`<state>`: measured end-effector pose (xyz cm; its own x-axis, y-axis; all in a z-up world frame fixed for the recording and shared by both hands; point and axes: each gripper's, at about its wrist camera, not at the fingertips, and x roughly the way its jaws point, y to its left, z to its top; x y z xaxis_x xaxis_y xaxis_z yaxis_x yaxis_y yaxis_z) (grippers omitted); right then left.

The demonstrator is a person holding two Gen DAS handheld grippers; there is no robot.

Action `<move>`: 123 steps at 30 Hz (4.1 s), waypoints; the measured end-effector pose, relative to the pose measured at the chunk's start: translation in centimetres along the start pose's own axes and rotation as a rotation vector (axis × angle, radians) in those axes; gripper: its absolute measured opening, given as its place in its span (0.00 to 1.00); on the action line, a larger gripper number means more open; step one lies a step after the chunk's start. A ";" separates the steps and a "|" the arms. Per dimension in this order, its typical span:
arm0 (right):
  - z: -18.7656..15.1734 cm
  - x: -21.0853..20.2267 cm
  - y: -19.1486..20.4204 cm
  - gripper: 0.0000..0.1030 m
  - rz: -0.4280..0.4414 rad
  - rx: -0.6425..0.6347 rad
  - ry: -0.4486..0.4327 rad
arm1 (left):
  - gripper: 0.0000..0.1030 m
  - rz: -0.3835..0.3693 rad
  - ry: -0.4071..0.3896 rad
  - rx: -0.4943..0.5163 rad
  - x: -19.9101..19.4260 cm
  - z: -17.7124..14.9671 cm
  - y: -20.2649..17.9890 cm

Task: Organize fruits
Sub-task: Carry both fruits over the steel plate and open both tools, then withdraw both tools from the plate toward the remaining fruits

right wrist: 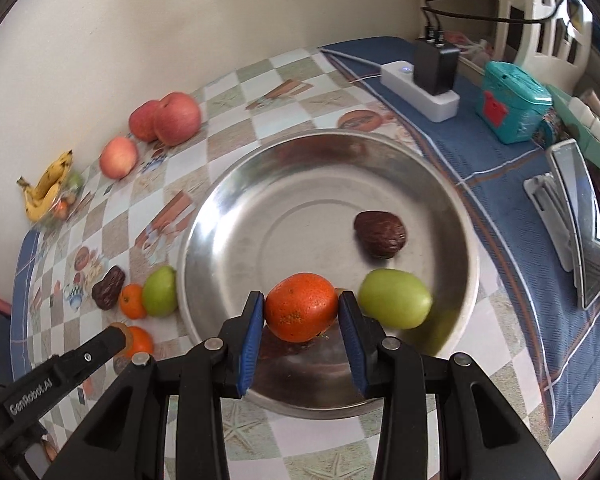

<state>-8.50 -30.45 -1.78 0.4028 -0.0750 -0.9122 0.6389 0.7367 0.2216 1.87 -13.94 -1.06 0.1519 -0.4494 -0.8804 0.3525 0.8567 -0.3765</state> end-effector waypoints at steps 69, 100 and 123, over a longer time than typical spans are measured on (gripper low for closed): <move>-0.4 0.4 1.6 0.39 -0.102 -0.028 0.020 | 0.42 0.212 -0.046 -0.082 -2.1 1.4 5.4; 4.8 2.2 9.2 0.92 -0.094 -0.079 0.061 | 1.00 0.443 -0.083 -0.309 -4.4 4.0 16.4; 1.1 4.3 11.8 0.92 -0.111 -0.206 0.189 | 1.00 0.291 0.036 -0.257 -0.9 2.5 12.7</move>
<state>1.52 -22.81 -2.68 0.1965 -0.0508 -0.9792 0.5178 0.8534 0.0596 8.51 -3.26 -4.37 0.1774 -0.1729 -0.9688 0.0563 0.9846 -0.1654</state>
